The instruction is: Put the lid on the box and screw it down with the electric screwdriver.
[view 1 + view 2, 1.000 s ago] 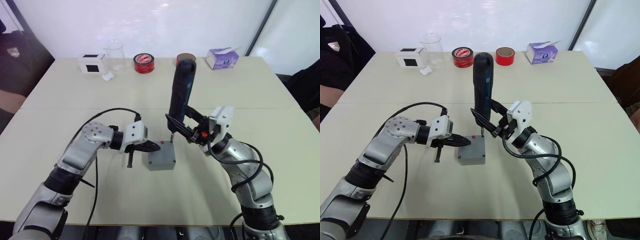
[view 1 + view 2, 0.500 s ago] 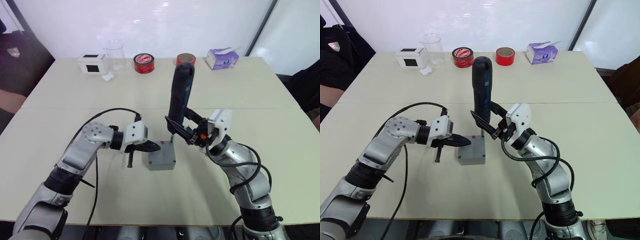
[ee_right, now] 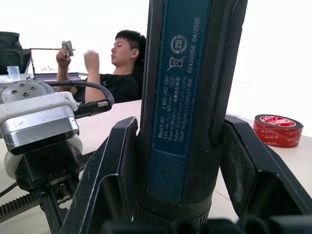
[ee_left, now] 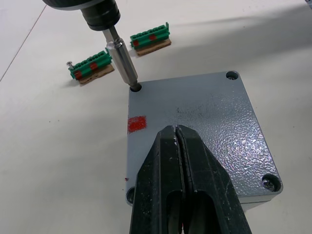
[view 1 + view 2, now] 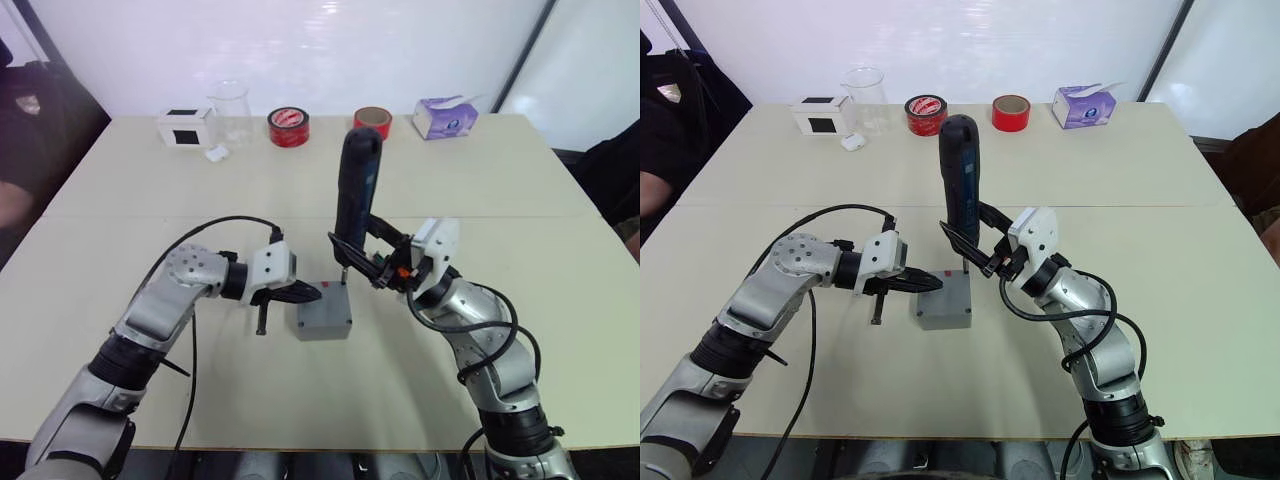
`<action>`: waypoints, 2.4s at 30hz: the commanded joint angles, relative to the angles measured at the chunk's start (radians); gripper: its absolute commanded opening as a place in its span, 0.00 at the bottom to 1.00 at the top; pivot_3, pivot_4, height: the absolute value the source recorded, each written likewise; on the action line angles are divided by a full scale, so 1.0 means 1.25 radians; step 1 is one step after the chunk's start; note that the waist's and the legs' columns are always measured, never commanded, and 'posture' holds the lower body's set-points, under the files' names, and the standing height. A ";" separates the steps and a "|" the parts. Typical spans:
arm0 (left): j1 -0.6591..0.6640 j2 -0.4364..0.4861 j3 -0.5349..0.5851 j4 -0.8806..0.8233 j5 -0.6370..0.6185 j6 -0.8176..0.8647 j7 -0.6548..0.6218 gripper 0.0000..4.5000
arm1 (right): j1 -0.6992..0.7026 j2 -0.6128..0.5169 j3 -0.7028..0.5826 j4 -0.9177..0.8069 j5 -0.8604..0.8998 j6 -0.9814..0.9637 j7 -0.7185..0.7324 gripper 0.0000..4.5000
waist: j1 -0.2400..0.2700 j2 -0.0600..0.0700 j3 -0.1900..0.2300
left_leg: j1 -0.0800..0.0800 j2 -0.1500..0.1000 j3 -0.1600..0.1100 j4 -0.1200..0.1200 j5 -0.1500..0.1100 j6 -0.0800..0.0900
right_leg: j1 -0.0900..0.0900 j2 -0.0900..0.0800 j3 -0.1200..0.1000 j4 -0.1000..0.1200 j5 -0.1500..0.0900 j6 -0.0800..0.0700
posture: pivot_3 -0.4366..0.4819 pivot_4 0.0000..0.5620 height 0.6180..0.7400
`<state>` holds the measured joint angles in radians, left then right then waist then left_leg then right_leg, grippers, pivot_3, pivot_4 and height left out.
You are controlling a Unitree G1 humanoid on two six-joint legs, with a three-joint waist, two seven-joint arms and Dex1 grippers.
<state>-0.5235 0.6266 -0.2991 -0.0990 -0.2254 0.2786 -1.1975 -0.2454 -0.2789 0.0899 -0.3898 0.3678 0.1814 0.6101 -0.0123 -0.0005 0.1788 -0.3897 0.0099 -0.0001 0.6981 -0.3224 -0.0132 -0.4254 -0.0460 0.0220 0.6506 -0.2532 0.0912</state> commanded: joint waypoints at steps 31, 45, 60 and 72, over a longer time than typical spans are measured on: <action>0.025 0.002 -0.027 0.002 0.048 -0.002 0.002 0.00 | 0.063 -0.070 0.064 -0.024 -0.043 0.185 -0.100 0.42 | 0.000 -0.008 -0.017 | 0.016 0.002 -0.001 -0.002 0.000 0.000 | 0.017 0.000 0.000 -0.003 -0.002 -0.003 | 0.48 0.27 0.99; 0.015 0.000 -0.006 -0.020 0.012 0.001 -0.009 0.00 | -0.170 -0.023 -0.153 -0.203 0.198 0.439 -0.265 0.42 | 0.002 -0.005 -0.011 | 0.012 0.002 -0.001 -0.002 0.000 0.000 | 0.013 -0.001 0.000 -0.003 -0.002 -0.003 | 0.48 0.27 0.99; -0.022 0.030 0.084 -0.166 -0.125 0.073 -0.036 0.00 | -0.340 -0.528 -0.295 0.077 0.494 1.146 -0.364 0.42 | 0.000 -0.001 -0.006 | -0.002 0.001 0.000 -0.009 0.000 0.000 | -0.003 -0.003 0.000 -0.007 -0.001 -0.002 | 0.48 0.27 0.99; -0.006 0.042 0.112 -0.232 -0.183 0.123 -0.001 0.00 | -0.327 -0.539 -0.120 0.275 0.350 1.145 -0.324 0.42 | -0.001 -0.001 -0.005 | -0.002 0.002 0.002 -0.011 0.000 0.001 | -0.003 0.000 0.001 -0.011 -0.001 -0.002 | 0.48 0.27 0.99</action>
<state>-0.5354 0.6688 -0.1824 -0.3434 -0.4281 0.4260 -1.2119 -0.6196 -0.9508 -0.0477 -0.0399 0.8377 1.6080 0.1940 -0.0132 -0.0018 0.1726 -0.3922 0.0126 0.0021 0.6840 -0.3230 -0.0122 -0.4290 -0.0464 0.0232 0.6372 -0.2545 0.0892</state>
